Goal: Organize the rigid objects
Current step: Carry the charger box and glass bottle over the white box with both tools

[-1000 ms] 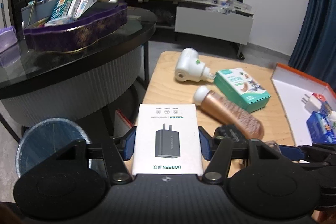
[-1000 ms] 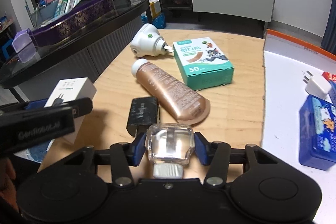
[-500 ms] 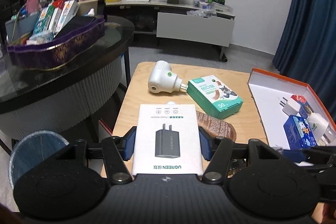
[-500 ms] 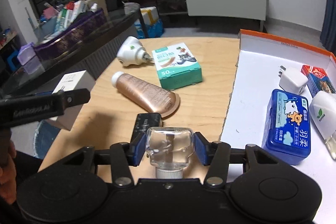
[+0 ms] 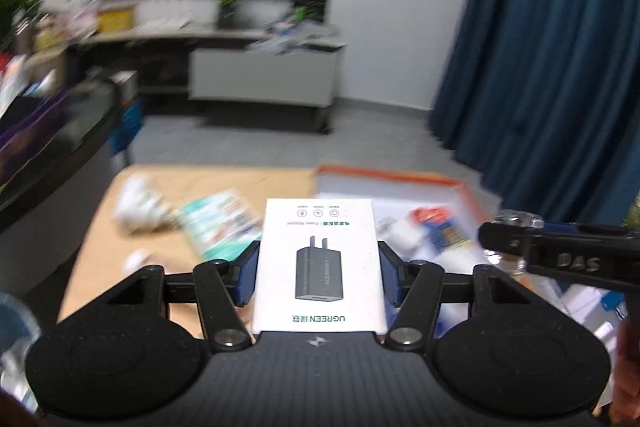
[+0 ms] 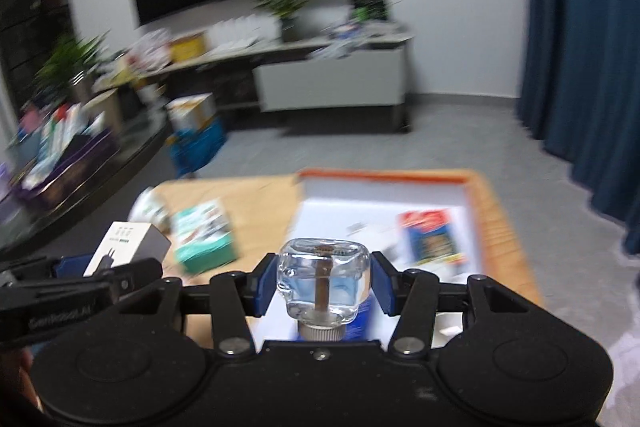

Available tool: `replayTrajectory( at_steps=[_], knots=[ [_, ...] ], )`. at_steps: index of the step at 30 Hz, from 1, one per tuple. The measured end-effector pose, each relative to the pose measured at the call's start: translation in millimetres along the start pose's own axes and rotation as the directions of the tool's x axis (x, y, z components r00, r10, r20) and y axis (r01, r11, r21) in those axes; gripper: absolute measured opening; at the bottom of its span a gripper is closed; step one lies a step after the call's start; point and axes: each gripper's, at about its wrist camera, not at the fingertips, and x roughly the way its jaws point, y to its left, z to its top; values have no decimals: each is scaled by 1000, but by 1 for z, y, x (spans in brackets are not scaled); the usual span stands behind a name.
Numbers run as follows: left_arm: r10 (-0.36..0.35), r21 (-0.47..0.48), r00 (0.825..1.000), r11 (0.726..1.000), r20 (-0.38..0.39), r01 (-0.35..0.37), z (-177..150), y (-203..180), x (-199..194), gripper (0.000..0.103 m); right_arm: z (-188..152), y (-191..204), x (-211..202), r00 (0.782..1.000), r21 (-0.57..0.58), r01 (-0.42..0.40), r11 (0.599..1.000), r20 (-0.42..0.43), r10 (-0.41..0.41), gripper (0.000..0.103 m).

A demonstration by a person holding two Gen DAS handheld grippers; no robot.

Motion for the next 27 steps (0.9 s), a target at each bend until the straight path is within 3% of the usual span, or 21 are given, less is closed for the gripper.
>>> replayTrajectory(
  at_steps=[3,8,27],
  knots=[
    [-61,20,998,998,7,61,17,-31,9,60,11,-24,-12,999,30,39,999,29,-40,60],
    [-87,37,996,995,-10,87,25,-57,26,60,19,-49,-20,997,65,56,996,54,-59,60],
    [-9,80,998,997,-60,14,32,-56,52,60,22,-59,23,999,76,53,996,6,-53,60]
  ],
)
